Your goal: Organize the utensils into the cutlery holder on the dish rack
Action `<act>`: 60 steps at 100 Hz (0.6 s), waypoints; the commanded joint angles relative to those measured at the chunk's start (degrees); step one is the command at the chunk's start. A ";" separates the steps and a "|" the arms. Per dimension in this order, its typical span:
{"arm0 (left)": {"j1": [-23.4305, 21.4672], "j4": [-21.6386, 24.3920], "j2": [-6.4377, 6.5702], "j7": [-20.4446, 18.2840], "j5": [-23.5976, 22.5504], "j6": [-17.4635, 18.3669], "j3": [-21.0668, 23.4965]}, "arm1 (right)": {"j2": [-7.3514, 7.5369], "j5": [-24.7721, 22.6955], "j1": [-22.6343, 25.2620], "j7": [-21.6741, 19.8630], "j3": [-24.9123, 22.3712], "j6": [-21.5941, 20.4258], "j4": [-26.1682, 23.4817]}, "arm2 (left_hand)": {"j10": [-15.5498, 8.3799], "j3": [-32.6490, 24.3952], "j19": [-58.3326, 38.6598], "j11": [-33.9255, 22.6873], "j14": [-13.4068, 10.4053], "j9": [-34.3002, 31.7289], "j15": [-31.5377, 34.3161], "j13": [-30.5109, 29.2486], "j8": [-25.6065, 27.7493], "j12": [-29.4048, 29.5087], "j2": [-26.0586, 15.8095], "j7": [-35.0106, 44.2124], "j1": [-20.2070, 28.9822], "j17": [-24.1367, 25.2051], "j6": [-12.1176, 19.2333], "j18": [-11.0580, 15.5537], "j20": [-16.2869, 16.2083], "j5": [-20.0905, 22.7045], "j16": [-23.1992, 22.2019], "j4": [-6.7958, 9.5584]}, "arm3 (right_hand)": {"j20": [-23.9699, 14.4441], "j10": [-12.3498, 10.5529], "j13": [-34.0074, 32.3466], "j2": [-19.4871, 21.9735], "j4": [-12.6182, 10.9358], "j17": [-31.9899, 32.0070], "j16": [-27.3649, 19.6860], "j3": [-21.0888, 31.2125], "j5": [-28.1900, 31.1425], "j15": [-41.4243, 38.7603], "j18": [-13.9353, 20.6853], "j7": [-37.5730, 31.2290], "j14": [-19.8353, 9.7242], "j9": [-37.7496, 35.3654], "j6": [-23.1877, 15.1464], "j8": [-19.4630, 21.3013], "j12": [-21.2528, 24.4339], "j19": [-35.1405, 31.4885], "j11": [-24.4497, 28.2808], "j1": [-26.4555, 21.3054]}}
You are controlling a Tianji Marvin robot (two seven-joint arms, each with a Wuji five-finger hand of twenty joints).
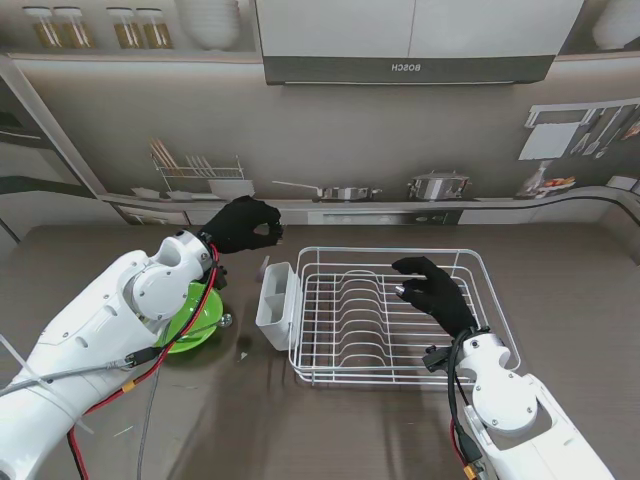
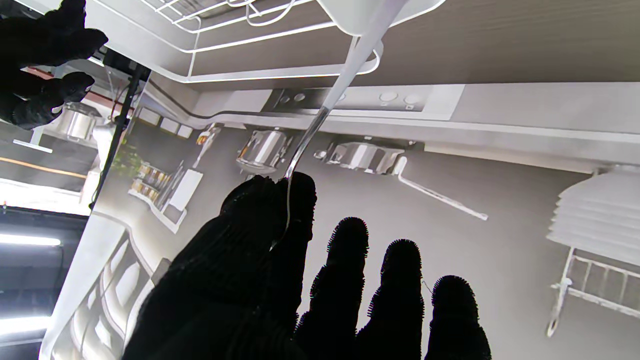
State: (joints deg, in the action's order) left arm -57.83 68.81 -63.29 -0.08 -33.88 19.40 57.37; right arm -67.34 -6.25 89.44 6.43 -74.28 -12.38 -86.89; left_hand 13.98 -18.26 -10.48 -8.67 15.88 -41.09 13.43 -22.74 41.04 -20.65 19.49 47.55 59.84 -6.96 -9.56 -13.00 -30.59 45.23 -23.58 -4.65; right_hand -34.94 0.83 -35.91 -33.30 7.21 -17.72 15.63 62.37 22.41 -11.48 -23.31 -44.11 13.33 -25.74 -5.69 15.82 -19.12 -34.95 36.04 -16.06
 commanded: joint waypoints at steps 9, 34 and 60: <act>0.55 -0.92 -1.16 -0.72 1.84 -0.71 -0.58 | -0.25 0.09 0.18 -0.74 0.07 -0.08 -0.07 | 0.74 -0.55 -0.38 0.67 0.33 -0.64 -0.30 -0.16 1.44 -0.34 -2.66 2.96 3.93 0.94 0.57 1.32 -0.23 1.94 0.35 -1.48 | -1.19 0.06 -1.03 1.03 -1.39 -0.33 0.77 0.54 -0.74 0.24 1.33 0.33 -0.64 -0.11 -0.14 0.16 0.15 1.18 -0.33 0.99; 1.25 -1.79 -1.50 -0.47 2.92 -0.65 -1.36 | -0.25 0.15 0.19 -0.78 0.03 0.00 -0.09 | 0.93 -0.30 -0.41 0.67 0.45 -0.76 -0.33 -0.14 1.64 -0.34 -2.68 2.89 4.21 1.08 0.30 1.27 -0.43 1.98 0.27 -1.37 | -1.24 0.11 -1.01 1.13 -1.40 -0.33 0.78 0.54 -0.78 0.25 1.34 0.39 -0.67 -0.02 -0.07 0.13 0.16 1.25 -0.36 0.94; 1.35 -1.54 -1.76 -0.37 4.01 -0.79 -1.29 | -0.25 0.24 0.21 -0.81 -0.01 -0.04 -0.12 | 1.09 -0.10 -0.40 0.69 0.50 -0.79 -0.38 -0.15 1.72 -0.33 -2.64 2.76 4.43 1.11 0.14 1.20 -0.56 2.05 0.23 -1.27 | -1.29 0.12 -1.03 1.21 -1.41 -0.32 0.77 0.54 -0.81 0.26 1.35 0.40 -0.65 -0.04 -0.09 0.12 0.17 1.29 -0.38 1.03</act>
State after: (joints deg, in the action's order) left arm -56.76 66.88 -64.58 0.37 -30.18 18.72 55.98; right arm -67.34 -6.14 89.44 6.39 -74.34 -12.38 -86.87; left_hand 14.51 -18.26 -10.48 -8.57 15.97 -41.09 13.43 -22.70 41.61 -20.65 19.49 47.72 59.84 -6.92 -10.23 -13.00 -30.59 45.30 -23.58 -4.65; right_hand -34.96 0.84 -35.91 -33.30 7.20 -17.73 15.63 62.38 22.41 -11.48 -23.31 -44.11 13.33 -25.74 -5.69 15.82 -19.12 -34.83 36.04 -16.06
